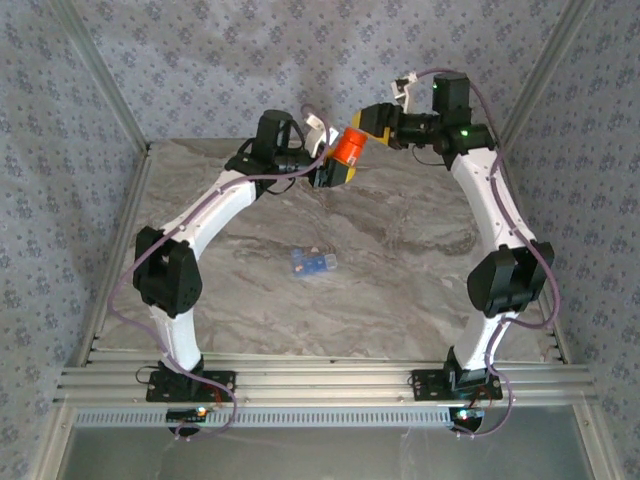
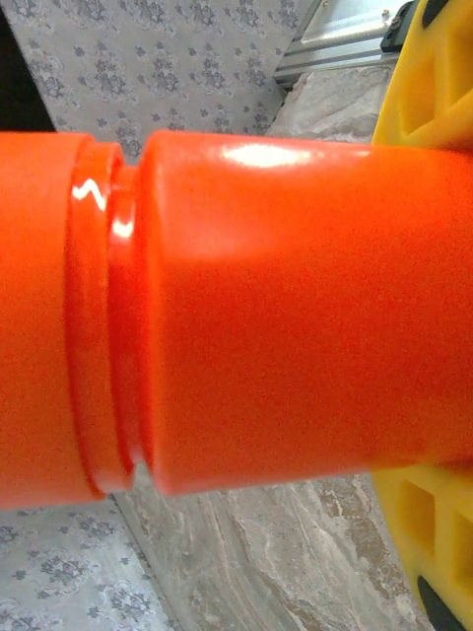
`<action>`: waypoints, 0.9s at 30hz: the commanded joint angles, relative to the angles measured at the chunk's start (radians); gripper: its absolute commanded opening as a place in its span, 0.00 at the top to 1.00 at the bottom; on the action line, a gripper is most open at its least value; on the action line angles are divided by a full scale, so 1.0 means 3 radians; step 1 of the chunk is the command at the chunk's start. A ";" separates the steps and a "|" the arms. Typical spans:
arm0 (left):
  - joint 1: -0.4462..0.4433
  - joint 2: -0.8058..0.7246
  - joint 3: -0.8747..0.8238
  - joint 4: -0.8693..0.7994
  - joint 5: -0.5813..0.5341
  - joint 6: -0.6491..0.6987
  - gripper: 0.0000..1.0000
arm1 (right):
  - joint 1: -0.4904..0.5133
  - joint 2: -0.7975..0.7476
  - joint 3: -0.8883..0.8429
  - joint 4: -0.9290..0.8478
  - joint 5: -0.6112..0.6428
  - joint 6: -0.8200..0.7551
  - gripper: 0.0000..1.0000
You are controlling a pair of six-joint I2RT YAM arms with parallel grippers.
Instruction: Sort the pills into containers
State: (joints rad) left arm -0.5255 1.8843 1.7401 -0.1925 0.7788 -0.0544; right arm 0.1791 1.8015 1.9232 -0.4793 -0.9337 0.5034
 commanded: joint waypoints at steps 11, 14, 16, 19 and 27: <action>0.0004 0.0009 0.0187 -0.0038 0.0137 0.0055 1.00 | 0.0102 0.0069 0.0076 -0.0232 0.0077 -0.0148 0.34; 0.0004 0.0008 0.0192 -0.0048 0.0139 0.0066 1.00 | 0.0133 0.0060 0.0058 -0.0269 0.0108 -0.0164 0.43; 0.0003 0.0003 0.0192 -0.0053 0.0138 0.0067 1.00 | 0.0144 0.0047 0.0025 -0.0279 0.0147 -0.0147 0.49; 0.0003 -0.0002 0.0192 -0.0051 0.0128 0.0066 1.00 | 0.0152 0.0014 -0.0044 -0.0269 0.0236 -0.0075 0.53; -0.0067 -0.0100 0.0134 -0.0087 -0.0519 0.0274 1.00 | 0.0473 -0.0161 -0.0283 -0.0321 0.1159 0.0502 0.59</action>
State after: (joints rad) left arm -0.5255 1.8858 1.7580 -0.2890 0.7074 -0.0280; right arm 0.2581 1.7905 1.8706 -0.5179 -0.7284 0.5636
